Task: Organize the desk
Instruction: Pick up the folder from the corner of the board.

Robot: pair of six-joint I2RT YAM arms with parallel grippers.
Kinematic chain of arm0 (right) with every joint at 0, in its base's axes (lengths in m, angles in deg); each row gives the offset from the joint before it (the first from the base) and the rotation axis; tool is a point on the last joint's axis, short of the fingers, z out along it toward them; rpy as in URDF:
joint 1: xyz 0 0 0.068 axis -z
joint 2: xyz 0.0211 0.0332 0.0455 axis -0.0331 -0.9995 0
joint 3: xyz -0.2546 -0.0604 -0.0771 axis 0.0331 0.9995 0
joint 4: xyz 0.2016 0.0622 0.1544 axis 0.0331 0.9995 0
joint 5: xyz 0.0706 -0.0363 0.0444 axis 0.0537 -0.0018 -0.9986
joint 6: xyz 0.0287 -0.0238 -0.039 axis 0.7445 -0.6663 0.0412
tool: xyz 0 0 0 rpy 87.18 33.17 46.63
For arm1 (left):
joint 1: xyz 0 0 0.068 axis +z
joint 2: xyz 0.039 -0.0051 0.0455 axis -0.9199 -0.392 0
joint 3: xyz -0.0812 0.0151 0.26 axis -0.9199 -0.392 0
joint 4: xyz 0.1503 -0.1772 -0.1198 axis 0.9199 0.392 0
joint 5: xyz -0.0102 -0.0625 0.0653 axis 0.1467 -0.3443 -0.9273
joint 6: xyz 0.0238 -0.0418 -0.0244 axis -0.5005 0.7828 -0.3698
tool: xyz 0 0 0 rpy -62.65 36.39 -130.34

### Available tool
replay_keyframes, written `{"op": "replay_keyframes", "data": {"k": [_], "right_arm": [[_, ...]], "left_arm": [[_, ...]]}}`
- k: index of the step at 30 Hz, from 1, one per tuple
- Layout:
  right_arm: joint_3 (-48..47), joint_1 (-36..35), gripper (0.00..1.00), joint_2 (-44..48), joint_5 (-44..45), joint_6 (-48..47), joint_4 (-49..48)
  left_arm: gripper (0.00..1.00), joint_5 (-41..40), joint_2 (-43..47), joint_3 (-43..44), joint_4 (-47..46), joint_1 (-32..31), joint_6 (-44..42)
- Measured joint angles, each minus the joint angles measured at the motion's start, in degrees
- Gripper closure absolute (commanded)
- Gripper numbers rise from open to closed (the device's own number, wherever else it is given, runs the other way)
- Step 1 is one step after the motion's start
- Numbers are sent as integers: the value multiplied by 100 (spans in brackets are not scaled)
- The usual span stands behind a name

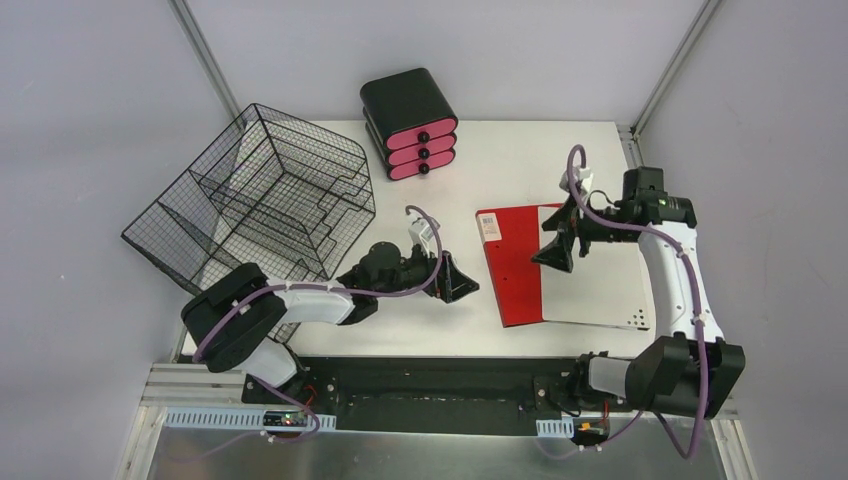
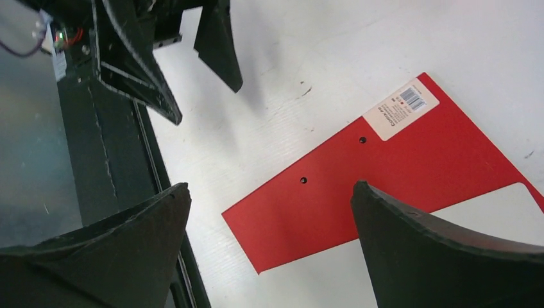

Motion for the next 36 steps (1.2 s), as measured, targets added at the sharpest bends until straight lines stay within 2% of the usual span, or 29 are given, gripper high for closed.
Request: {"op": "replay_keyframes", "data": {"k": [5,12,16,21,27,36], "right_arm": [[184,0,0,321,358,-1040,494],[1086,0,1,1224,1947,-1534,157],[1388,0,1,1246,2616,-1893,-81],[1722,0,1,1143,2898,-2393,-267],[2229,-109,1,1040,3163,-2802,-651],[3493,-702,1,1287,3974,-2999,-1550]], "left_arm": [[5,-9,260,-96,33,-11,4],[1,-210,1097,-354,516,-9,-212],[1,-490,1980,-470,1121,-9,-514],[1,-785,2741,-533,1668,-9,-728],[1,-990,2905,-625,2024,-9,-721],[1,-1003,2787,-632,2168,-9,-699]]}}
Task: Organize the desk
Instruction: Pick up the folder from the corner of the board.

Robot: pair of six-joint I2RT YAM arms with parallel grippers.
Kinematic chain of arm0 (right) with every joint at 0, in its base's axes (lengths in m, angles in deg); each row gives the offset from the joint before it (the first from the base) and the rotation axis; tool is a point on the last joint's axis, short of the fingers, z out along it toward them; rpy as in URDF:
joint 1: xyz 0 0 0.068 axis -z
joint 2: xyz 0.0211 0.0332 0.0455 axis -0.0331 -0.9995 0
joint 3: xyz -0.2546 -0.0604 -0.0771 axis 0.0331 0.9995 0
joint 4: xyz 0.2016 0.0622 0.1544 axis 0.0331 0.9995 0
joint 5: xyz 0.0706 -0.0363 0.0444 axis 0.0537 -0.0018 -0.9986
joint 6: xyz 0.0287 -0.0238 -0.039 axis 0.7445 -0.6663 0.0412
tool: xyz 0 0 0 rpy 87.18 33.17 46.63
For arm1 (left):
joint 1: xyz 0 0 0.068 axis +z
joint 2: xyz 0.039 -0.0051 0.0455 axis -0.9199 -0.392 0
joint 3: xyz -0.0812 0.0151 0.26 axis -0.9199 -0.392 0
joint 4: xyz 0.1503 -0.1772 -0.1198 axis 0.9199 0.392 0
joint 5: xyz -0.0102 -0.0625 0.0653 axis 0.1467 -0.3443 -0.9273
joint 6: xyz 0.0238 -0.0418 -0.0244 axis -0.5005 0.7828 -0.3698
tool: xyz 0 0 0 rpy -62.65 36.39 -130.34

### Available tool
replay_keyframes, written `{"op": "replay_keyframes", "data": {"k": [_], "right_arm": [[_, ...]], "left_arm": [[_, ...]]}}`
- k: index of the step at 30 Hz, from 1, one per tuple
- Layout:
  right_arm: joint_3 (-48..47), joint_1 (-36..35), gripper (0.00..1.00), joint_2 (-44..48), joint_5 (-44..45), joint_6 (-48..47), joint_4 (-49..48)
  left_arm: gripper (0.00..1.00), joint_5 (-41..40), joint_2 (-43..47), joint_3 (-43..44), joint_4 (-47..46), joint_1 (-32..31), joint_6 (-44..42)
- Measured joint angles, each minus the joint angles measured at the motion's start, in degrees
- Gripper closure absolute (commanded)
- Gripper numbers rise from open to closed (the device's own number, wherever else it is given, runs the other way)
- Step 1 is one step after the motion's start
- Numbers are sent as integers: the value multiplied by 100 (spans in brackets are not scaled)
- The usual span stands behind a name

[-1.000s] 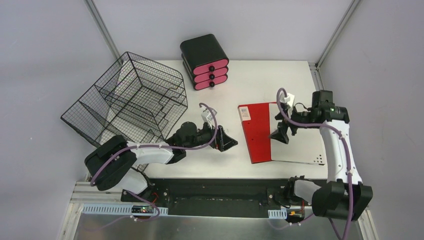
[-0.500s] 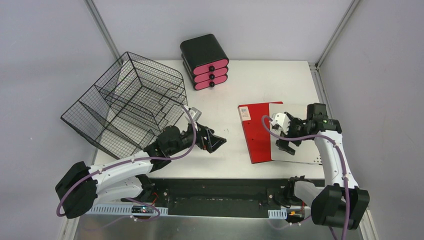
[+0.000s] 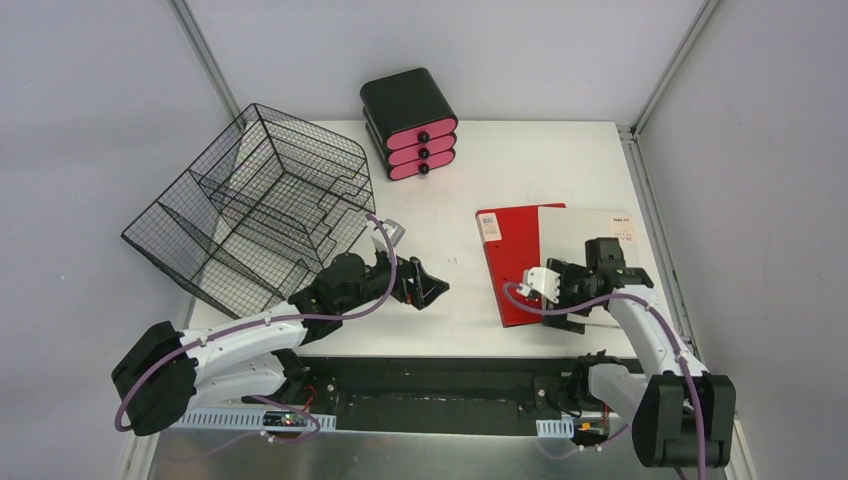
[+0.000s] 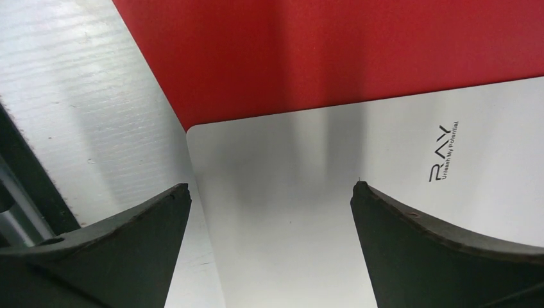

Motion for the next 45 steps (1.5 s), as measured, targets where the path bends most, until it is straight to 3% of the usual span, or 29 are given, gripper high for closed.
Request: {"op": "replay_keyframes", "data": {"k": [14,24,36,40,45], "right_arm": [[835,-376,12,859,291,-586,-863],[1023,-382,36,1091,282,-780,-1003],[656,-382,75,1110,184,-621,50],[581,-382,78,1147,153,-503,131],[553,-382,73,1154,138,-343,184]], "left_arm": [[1,0,-7,0,136,0,155],[1,55,-142,13,149,0,289],[1,348,-715,85,-133,0,529],[1,503,-1008,146,-323,0,658],[1,629,-1187,190,-509,0,778]]}}
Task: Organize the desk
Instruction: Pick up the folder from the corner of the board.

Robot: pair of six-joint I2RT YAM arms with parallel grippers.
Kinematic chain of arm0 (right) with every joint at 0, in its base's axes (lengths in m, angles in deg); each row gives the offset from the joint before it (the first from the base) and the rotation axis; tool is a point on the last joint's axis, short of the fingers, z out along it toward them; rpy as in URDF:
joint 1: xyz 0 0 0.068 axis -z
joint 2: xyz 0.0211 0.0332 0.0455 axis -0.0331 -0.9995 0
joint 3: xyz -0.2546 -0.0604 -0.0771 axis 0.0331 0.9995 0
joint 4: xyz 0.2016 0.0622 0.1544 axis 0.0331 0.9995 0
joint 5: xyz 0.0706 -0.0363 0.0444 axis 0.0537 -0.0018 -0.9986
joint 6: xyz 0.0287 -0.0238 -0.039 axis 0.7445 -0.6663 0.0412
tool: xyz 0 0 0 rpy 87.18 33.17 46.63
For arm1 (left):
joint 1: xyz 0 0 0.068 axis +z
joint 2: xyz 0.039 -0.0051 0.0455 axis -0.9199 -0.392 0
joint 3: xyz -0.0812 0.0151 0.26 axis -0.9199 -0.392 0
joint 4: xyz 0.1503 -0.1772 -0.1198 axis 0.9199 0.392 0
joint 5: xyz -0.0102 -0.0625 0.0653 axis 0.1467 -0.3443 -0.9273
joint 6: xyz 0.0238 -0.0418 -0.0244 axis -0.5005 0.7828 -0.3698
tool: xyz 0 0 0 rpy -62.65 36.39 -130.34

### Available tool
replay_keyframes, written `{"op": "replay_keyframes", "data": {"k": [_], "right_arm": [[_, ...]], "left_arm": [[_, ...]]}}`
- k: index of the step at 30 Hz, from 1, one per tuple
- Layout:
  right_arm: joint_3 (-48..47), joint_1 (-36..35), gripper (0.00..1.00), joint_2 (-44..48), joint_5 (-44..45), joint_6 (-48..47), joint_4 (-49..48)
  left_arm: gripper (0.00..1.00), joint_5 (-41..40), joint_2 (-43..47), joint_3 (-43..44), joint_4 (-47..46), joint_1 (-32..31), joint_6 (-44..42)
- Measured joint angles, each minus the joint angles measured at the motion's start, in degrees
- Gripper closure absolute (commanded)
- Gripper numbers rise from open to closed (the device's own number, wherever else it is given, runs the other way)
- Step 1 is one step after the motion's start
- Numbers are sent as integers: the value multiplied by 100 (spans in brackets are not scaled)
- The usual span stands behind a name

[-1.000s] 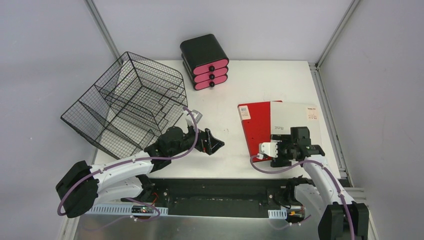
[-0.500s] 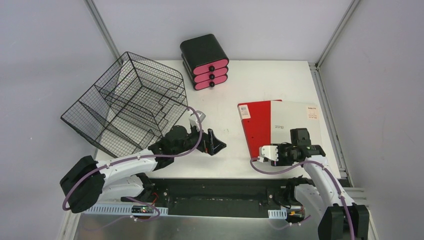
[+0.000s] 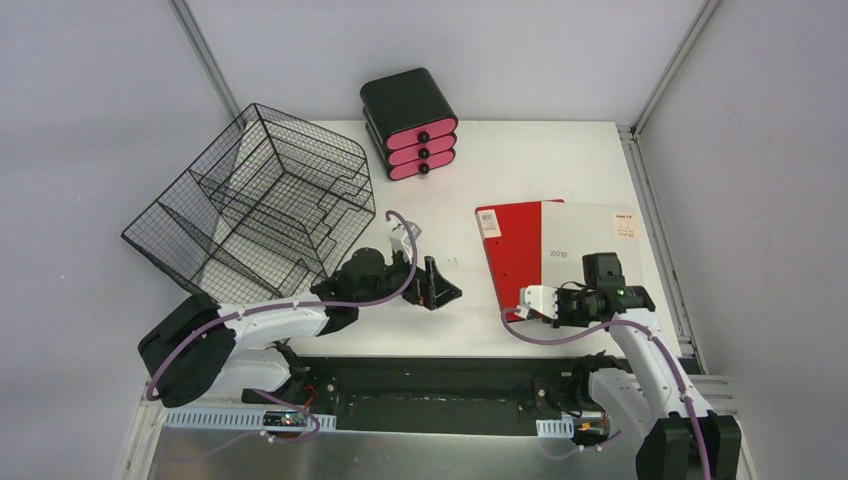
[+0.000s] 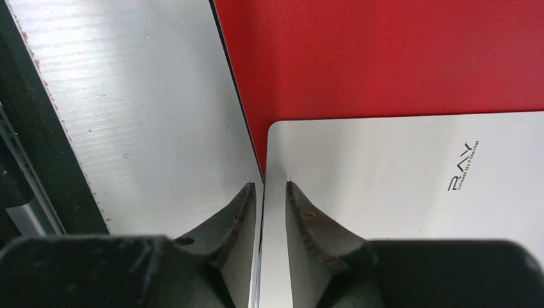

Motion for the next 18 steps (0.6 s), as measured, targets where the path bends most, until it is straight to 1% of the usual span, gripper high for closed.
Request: {"op": "replay_keyframes", "data": {"k": [4,8,12,14,16,18], "right_arm": [[-48,0,70,-2,-4,264,13],[-299,153,60,-22,-81,636,59],[-706,614,54,-195,-278,1161,76],[-951,946,52,-422,-372,1558,68],[-1147,1325,48,-654,-450,1930,46],[-1327,1812,45,-898,-629,2273,24]], "left_arm": [[1,79,-140,33,-181,0,120],[1,214,-319,55,-411,0,219],[1,306,-562,70,-625,0,293],[1,317,-717,83,-734,0,315],[1,330,-916,116,-846,0,365],[1,339,-1145,177,-951,0,426]]}}
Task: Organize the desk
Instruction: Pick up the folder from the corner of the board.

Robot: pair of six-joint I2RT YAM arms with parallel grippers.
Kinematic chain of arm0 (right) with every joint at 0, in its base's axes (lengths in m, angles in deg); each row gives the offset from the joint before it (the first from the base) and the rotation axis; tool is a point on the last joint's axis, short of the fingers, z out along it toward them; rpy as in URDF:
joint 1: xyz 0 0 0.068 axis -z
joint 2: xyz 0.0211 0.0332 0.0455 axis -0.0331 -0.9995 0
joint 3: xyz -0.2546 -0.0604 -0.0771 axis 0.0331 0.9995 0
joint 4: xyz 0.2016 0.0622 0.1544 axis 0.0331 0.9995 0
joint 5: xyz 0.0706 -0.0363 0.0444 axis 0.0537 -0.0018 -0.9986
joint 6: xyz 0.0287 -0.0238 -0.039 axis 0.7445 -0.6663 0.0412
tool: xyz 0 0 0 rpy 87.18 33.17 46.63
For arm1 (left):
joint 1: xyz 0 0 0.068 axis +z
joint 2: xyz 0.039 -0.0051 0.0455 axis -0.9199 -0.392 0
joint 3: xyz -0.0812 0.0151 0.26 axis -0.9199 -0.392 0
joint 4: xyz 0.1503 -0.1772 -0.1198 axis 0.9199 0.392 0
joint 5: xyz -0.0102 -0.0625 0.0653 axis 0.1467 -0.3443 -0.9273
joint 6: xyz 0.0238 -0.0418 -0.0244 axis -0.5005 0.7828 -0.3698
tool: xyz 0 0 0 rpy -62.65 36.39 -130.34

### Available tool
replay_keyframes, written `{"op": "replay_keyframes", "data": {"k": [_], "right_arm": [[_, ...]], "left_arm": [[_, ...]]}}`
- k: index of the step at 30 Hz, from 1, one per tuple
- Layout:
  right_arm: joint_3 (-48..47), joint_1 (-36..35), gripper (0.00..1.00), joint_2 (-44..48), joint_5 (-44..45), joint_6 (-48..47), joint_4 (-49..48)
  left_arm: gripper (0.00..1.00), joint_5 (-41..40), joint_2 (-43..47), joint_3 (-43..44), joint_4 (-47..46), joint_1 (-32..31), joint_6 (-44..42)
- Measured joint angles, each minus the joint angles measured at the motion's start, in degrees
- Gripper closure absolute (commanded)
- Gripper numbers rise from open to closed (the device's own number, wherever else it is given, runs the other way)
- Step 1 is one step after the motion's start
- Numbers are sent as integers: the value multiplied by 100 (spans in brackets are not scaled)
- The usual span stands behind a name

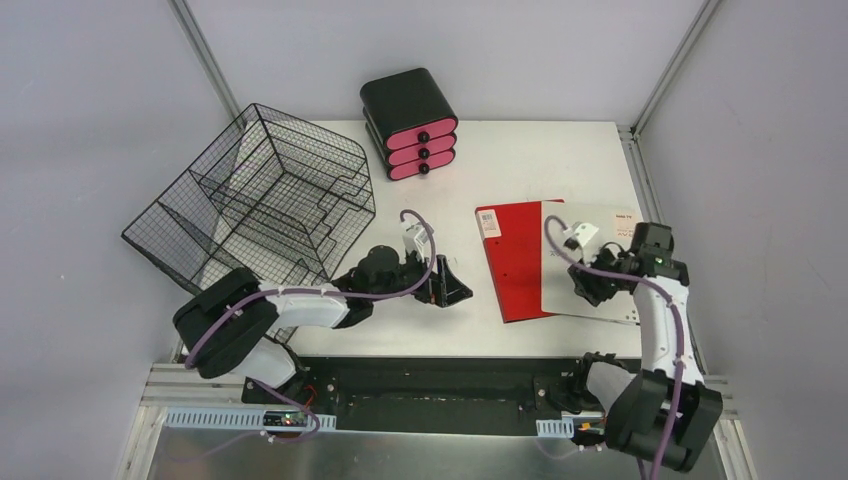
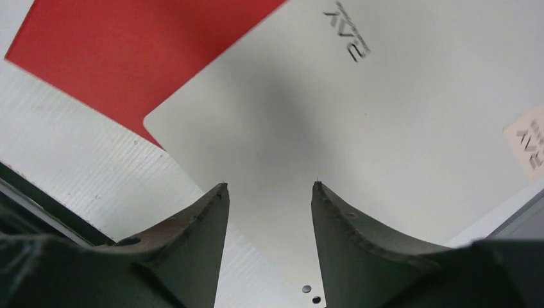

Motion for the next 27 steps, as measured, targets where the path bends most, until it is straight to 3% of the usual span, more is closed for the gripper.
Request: {"op": "replay_keyframes", "data": {"k": [4,11,16,22,27], "right_arm": [[-249,741,45,-415,-435,452,9],[-634,826,42,-951,-870,1296,24],[-1095,1314,33,-1561,-852,2138,-234],[-1213,2385,27,-2190,-866,2496,-472],[-1215,2938,26,-2459,-901,2472,-518]], "left_arm": [[1,-13,-463,186,-131,-26,190],[1,-140,-1143,551,-177,-94,754],[1,-245,-1381,684,-210,-114,992],[17,-42,-1602,841,-273,-114,997],[20,372,-1840,1497,-264,-190,778]]}}
